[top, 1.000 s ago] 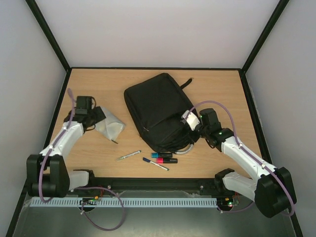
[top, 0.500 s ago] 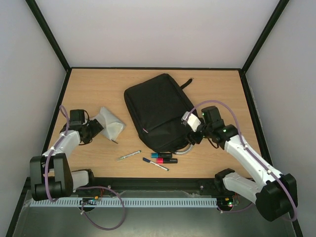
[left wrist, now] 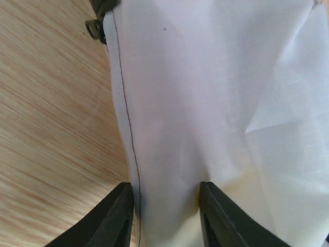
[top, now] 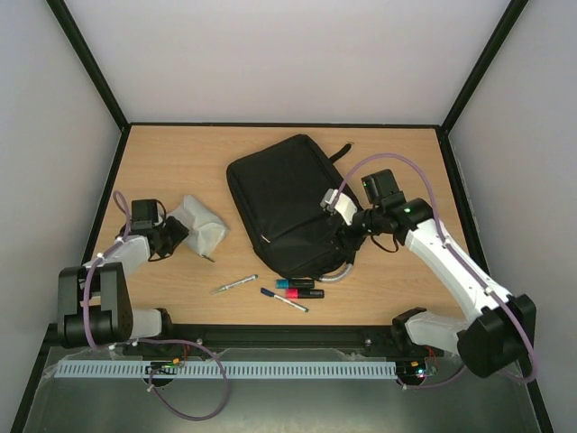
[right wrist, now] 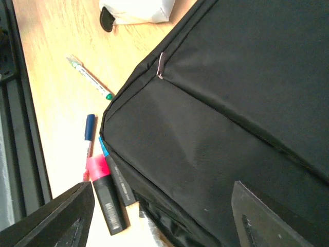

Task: Pack the student bag
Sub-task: Adjust the stationery at the center of the board.

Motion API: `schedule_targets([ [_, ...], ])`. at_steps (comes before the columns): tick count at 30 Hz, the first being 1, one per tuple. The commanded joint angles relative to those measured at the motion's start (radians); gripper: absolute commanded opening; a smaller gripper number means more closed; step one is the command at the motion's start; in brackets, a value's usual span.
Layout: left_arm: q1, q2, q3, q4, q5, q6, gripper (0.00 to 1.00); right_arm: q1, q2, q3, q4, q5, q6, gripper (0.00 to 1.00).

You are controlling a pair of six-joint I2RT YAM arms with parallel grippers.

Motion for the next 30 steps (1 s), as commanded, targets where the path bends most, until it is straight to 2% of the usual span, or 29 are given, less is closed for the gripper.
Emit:
schedule_targets([
  [1,0.000,-0.001,0.033,0.037,-0.009,-0.009,0.29,0.001,0.058,0.034,0.016,-0.078,0.086,0.71],
  [6,-0.072,-0.004,0.173,-0.091,-0.084,0.091,0.03,0.001,0.102,0.013,0.109,-0.094,0.141,0.64],
  [9,-0.155,0.014,0.287,-0.212,-0.152,0.198,0.02,0.001,0.115,-0.020,0.170,-0.090,0.172,0.61],
  [17,-0.470,0.090,0.535,-0.495,-0.486,0.385,0.02,0.001,0.142,-0.052,0.199,-0.101,0.196,0.59],
  [22,-0.624,0.116,0.568,-0.554,-0.554,0.463,0.02,0.001,0.139,-0.058,0.199,-0.091,0.202,0.59],
  [26,-0.689,0.173,0.592,-0.616,-0.585,0.458,0.02,0.001,0.133,-0.065,0.200,-0.085,0.204,0.59],
  [27,-0.693,0.186,0.602,-0.630,-0.602,0.443,0.06,0.001,0.132,-0.067,0.202,-0.085,0.204,0.59],
  [28,-0.695,0.193,0.610,-0.641,-0.610,0.429,0.19,0.001,0.132,-0.067,0.202,-0.085,0.205,0.59],
  [29,-0.694,0.192,0.616,-0.642,-0.614,0.419,0.38,0.001,0.133,-0.067,0.203,-0.085,0.205,0.59],
  [30,-0.695,0.183,0.619,-0.639,-0.616,0.410,0.51,0.001,0.133,-0.068,0.202,-0.086,0.206,0.59],
])
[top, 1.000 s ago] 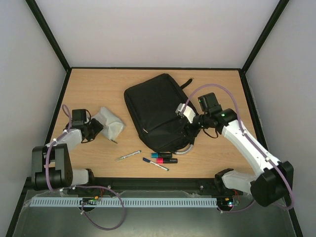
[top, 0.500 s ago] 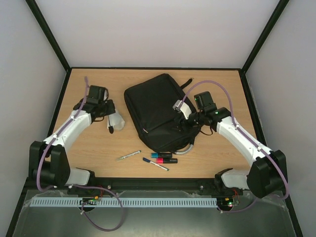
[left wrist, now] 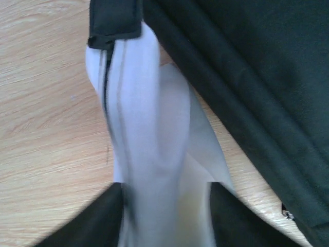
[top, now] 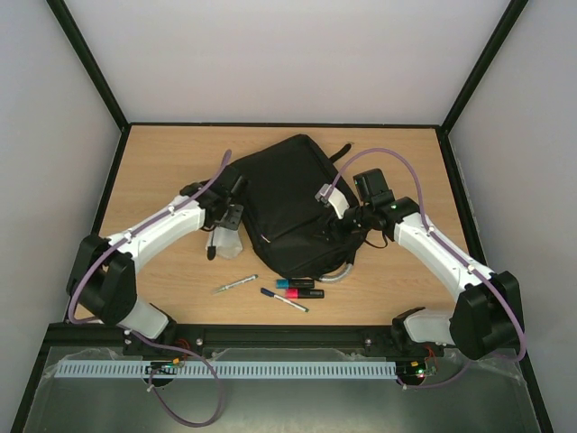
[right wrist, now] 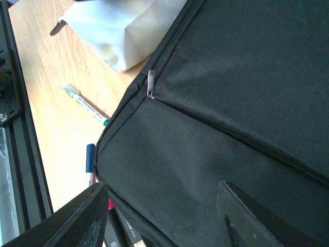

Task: Pack the student bag
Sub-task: Adjust the stationery at the center of the board, then pick up the stationery from the center of the board.

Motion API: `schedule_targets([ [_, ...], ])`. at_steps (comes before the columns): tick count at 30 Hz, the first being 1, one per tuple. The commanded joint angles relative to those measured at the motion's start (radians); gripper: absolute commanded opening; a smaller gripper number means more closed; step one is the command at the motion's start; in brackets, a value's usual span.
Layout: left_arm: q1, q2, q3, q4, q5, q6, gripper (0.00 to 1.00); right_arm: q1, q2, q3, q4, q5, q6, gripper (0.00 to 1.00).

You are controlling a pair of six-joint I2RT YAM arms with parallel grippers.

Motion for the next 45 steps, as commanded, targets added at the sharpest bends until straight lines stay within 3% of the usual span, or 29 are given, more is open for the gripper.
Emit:
schedule_targets([
  [1,0.001,-0.005,0.041,-0.075,-0.074,-0.032,0.60,0.002,-0.007,-0.013,0.000,-0.016,0.014,0.59],
  [4,0.034,-0.040,0.046,-0.072,-0.074,-0.101,0.80,0.001,-0.008,-0.013,-0.005,-0.019,0.014,0.59],
  [7,0.134,-0.085,-0.003,-0.032,0.037,-0.148,0.90,0.001,-0.012,-0.015,-0.008,-0.021,0.012,0.59],
  [13,0.421,-0.198,-0.182,0.094,0.244,-0.185,0.93,0.001,-0.021,-0.017,-0.012,-0.024,0.007,0.59],
  [17,0.581,-0.225,-0.328,0.202,0.493,-0.168,0.99,0.001,-0.025,-0.018,-0.015,-0.033,0.004,0.59],
  [21,0.677,-0.194,-0.411,0.298,0.663,-0.167,0.99,0.001,-0.028,-0.022,-0.019,-0.041,-0.001,0.60],
  [25,0.693,-0.141,-0.427,0.360,0.767,-0.201,0.99,0.001,-0.025,-0.023,-0.024,-0.050,-0.004,0.59],
  [28,0.688,-0.091,-0.430,0.394,0.826,-0.233,0.95,0.001,-0.022,-0.022,-0.029,-0.056,-0.006,0.59],
  [34,0.659,-0.026,-0.415,0.403,0.810,-0.253,0.80,0.001,-0.019,-0.020,-0.033,-0.060,-0.005,0.59],
  [39,0.623,-0.012,-0.366,0.383,0.750,-0.259,0.55,0.001,-0.015,-0.017,-0.036,-0.058,-0.002,0.59],
  [45,0.501,-0.132,-0.223,0.284,0.524,-0.187,0.27,0.001,-0.021,-0.021,-0.038,-0.053,-0.001,0.58],
])
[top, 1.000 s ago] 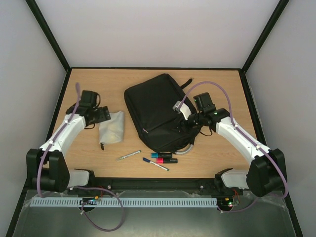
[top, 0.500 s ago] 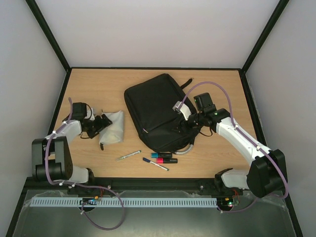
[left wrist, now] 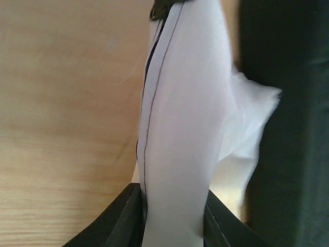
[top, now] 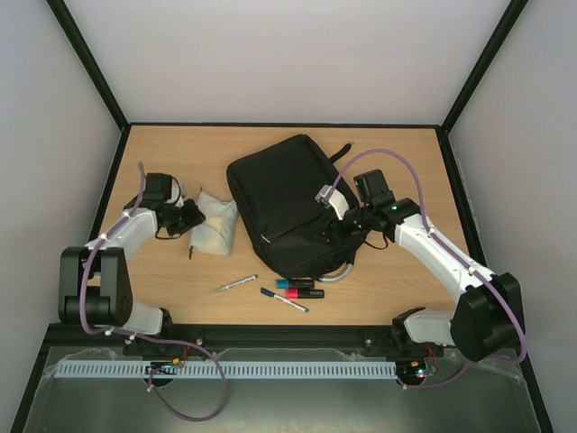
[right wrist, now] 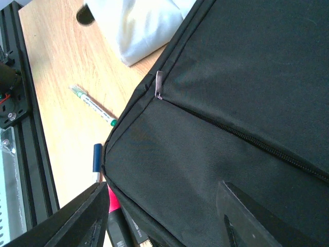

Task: Pack the student bag
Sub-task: Pick up the stationery from the center of the board, then place the stationery at the center of the board.

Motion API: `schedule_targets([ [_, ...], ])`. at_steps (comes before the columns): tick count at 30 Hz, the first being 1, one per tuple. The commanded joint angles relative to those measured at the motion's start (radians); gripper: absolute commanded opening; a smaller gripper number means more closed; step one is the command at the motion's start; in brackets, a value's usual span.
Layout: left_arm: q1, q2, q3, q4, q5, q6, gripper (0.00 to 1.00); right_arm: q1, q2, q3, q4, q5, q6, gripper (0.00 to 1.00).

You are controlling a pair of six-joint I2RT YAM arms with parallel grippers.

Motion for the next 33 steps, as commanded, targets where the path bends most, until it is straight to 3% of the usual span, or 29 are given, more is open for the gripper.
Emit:
schedule_targets([
  [1,-0.101,-0.100,0.131,-0.077,-0.181,0.057,0.23,0.001,-0.011,-0.013,-0.037,-0.026,-0.001,0.58],
  [5,-0.202,-0.130,0.207,-0.126,-0.264,0.109,0.04,0.001,-0.008,-0.010,-0.039,-0.026,-0.002,0.57],
  [11,-0.405,-0.182,0.298,-0.163,-0.359,0.180,0.02,0.000,-0.034,0.010,-0.068,0.012,-0.026,0.56],
  [16,-0.648,-0.161,0.440,-0.189,-0.423,0.242,0.02,-0.009,-0.109,0.043,-0.153,0.078,-0.069,0.55],
  [19,-0.814,-0.085,0.554,-0.214,-0.477,0.259,0.02,-0.032,-0.169,0.077,-0.211,0.147,-0.078,0.54],
  [24,-0.988,0.102,0.744,-0.235,-0.515,0.303,0.02,-0.161,-0.241,0.179,-0.349,0.212,-0.132,0.53],
  [29,-1.068,0.303,0.893,-0.211,-0.494,0.366,0.02,-0.275,-0.316,0.207,-0.446,0.287,-0.219,0.52],
  [33,-1.085,0.424,0.963,-0.163,-0.395,0.405,0.02,-0.308,-0.382,0.188,-0.516,0.348,-0.288,0.53],
])
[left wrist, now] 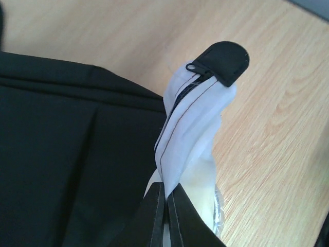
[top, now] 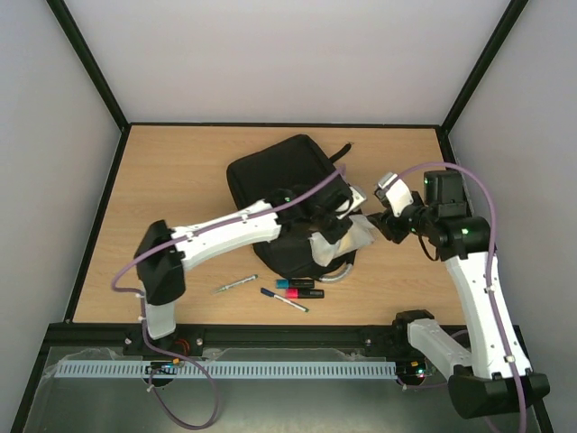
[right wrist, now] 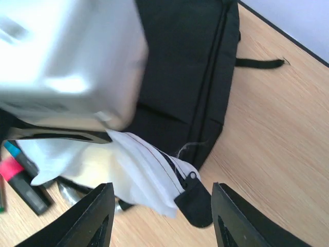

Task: Pack the student bag
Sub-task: Place the stationery at the center of the board.

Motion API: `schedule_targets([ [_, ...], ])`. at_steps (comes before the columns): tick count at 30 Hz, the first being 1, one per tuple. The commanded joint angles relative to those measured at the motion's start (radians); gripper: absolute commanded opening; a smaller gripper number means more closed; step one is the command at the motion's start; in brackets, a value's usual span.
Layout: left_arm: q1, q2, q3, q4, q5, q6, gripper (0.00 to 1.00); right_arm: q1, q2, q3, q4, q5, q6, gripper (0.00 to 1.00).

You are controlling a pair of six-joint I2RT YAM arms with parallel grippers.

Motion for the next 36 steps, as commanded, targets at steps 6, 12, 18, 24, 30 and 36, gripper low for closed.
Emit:
schedule_targets([
  [6,-0.013,0.187,0.105,0.073,0.185,0.148,0.02,-0.026,-0.102,-0.071,-0.231,0.119,-0.188,0.55],
  [12,-0.013,0.231,0.054,0.112,0.232,0.124,0.02,-0.026,-0.079,-0.156,-0.237,0.082,-0.306,0.60],
  [18,-0.012,0.179,-0.027,0.239,0.399,0.030,0.02,-0.026,-0.050,-0.172,-0.274,0.051,-0.394,0.63],
  [24,-0.002,0.210,-0.032,0.243,0.414,-0.008,0.29,-0.026,-0.089,-0.258,-0.282,0.036,-0.498,0.71],
  [30,0.039,0.105,-0.124,0.250,0.412,-0.040,0.53,-0.026,-0.035,-0.259,-0.319,-0.019,-0.606,0.74],
  [36,0.132,-0.108,-0.312,0.314,0.394,-0.118,0.71,-0.025,0.098,-0.179,-0.278,-0.079,-0.656,0.86],
])
